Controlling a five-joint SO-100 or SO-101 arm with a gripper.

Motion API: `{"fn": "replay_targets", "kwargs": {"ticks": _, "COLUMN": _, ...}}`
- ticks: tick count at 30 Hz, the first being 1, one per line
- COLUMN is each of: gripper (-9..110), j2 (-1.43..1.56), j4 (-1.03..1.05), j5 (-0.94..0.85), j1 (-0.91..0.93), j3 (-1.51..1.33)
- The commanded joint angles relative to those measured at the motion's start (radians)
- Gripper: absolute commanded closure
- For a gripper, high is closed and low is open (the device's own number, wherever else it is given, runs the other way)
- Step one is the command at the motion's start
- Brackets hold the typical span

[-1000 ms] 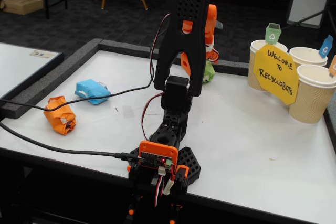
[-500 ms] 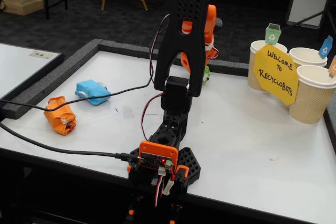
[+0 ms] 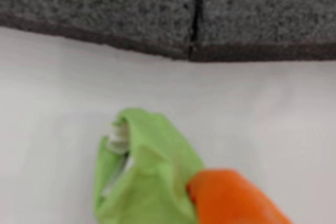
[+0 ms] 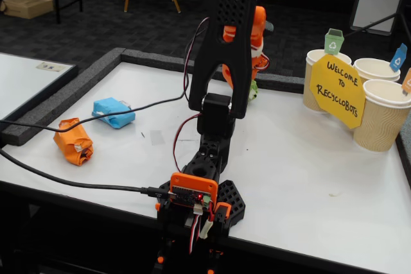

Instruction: Sort rubbish by color.

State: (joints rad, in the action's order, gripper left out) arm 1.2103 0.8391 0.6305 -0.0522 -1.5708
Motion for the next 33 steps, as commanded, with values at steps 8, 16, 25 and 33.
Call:
{"fn": "replay_targets", "kwargs": {"ticks": 8, "gripper": 101, "j2": 0.449, "j4": 0.213, "j5": -0.316, "j1": 0.089, "j3": 0.221}}
{"fn": "replay_targets", "kwargs": {"ticks": 16, "gripper": 101, "j2": 0.630, "j4": 0.216, "j5": -0.557, "j1": 0.249, "j3": 0.198}}
{"fn": "replay_targets", "kwargs": {"ticks": 25, "gripper": 101, "j2": 0.588, "j4": 0.138, "j5": -0.607, "j1": 0.374, "j3": 0.256}}
{"fn": "replay_targets", "kwargs": {"ticks": 33, "gripper": 101, "j2": 0.400, "j4": 0.061, "j5": -0.607, "j1": 0.399, "j3": 0.350}}
